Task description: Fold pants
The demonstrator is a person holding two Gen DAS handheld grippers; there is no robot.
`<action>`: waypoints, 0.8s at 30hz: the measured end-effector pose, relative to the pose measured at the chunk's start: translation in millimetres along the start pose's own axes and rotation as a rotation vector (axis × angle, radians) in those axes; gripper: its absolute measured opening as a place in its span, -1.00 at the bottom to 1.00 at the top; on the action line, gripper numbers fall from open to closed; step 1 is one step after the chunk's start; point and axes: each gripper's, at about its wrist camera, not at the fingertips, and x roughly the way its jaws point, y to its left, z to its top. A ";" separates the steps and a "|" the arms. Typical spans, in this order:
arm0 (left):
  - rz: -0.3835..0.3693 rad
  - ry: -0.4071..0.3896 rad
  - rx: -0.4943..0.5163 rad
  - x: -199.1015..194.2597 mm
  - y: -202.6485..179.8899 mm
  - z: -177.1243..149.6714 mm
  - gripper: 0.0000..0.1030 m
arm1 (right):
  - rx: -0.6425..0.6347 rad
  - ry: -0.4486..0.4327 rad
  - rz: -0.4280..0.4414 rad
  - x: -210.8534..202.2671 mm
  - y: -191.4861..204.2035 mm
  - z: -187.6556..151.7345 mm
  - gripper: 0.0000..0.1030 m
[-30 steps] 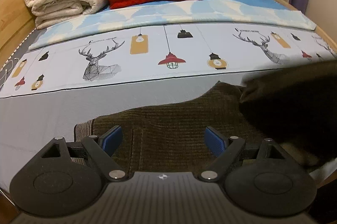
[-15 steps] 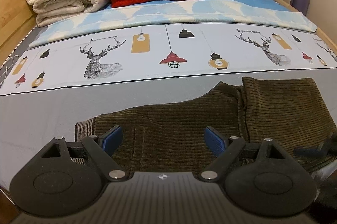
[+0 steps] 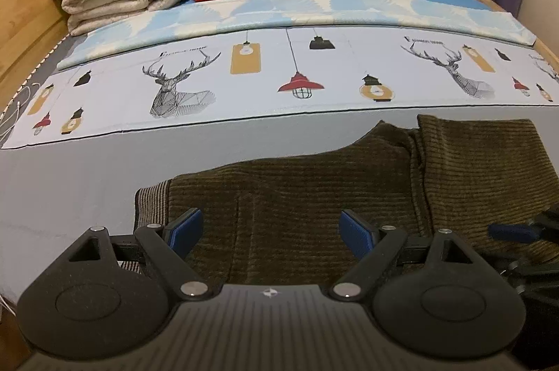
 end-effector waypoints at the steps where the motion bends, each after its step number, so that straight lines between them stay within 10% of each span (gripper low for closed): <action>1: 0.002 0.004 -0.002 0.7 1.3 -0.7 0.72 | -0.005 0.033 0.021 6.9 2.2 -3.0 -0.30; 6: 0.007 0.019 -0.045 2.1 16.9 -6.4 0.72 | -0.181 0.164 0.091 16.9 25.3 -8.7 -0.23; 12: -0.050 0.004 -0.213 -1.4 61.5 -15.5 0.72 | -0.039 0.126 0.054 17.8 10.0 -0.5 -0.27; 17: -0.097 0.031 -0.403 2.3 111.2 -31.5 0.72 | -0.278 0.195 0.057 15.7 36.9 -11.8 -0.16; 24: -0.115 0.134 -0.582 24.4 152.0 -65.6 0.72 | -0.053 -0.108 -0.067 -54.3 -10.3 32.1 -0.19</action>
